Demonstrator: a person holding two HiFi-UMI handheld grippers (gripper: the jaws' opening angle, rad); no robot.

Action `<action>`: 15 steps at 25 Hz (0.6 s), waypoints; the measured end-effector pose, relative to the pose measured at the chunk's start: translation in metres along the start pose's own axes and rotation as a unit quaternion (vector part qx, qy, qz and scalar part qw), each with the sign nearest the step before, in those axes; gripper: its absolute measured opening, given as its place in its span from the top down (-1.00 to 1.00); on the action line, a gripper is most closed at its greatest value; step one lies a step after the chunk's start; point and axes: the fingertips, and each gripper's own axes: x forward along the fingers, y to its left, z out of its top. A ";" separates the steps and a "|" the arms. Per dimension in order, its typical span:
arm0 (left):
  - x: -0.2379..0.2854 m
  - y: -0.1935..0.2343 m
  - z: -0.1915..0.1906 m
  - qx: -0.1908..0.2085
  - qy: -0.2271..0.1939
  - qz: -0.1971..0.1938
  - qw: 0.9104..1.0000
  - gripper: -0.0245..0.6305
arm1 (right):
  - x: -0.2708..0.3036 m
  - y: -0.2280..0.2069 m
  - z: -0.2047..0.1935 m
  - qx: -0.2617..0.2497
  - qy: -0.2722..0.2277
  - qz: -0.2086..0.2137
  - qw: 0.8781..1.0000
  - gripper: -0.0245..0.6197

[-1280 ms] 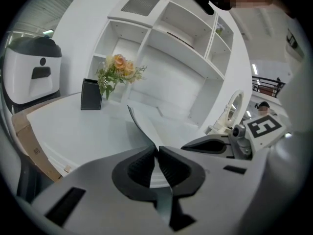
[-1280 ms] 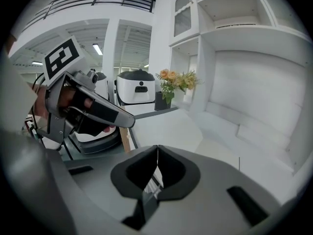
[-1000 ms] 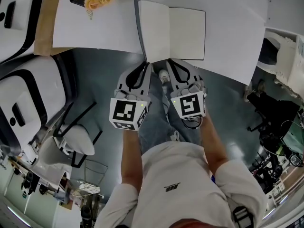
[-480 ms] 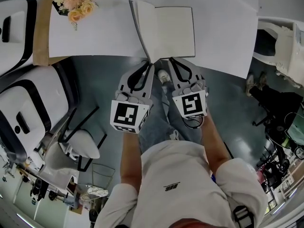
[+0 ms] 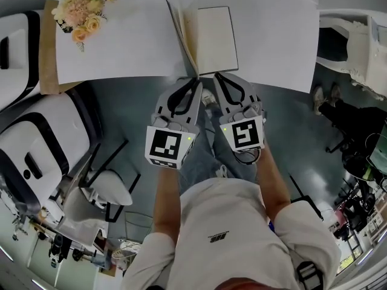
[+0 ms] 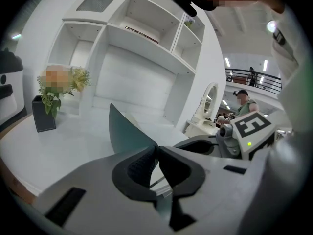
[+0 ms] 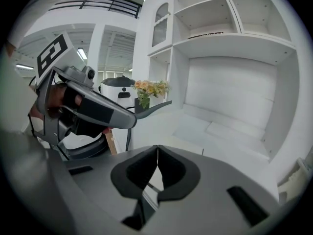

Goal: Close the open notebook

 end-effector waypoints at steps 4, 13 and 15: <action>0.011 -0.011 -0.001 0.012 0.007 -0.015 1.000 0.93 | -0.007 -0.010 -0.006 0.008 0.001 -0.012 1.000 0.94; 0.043 -0.036 -0.006 0.034 0.030 -0.051 0.998 0.93 | -0.024 -0.034 -0.023 0.031 0.009 -0.043 0.999 0.94; 0.050 -0.040 -0.008 0.039 0.035 -0.056 0.997 0.93 | -0.027 -0.039 -0.027 0.036 0.010 -0.049 0.998 0.94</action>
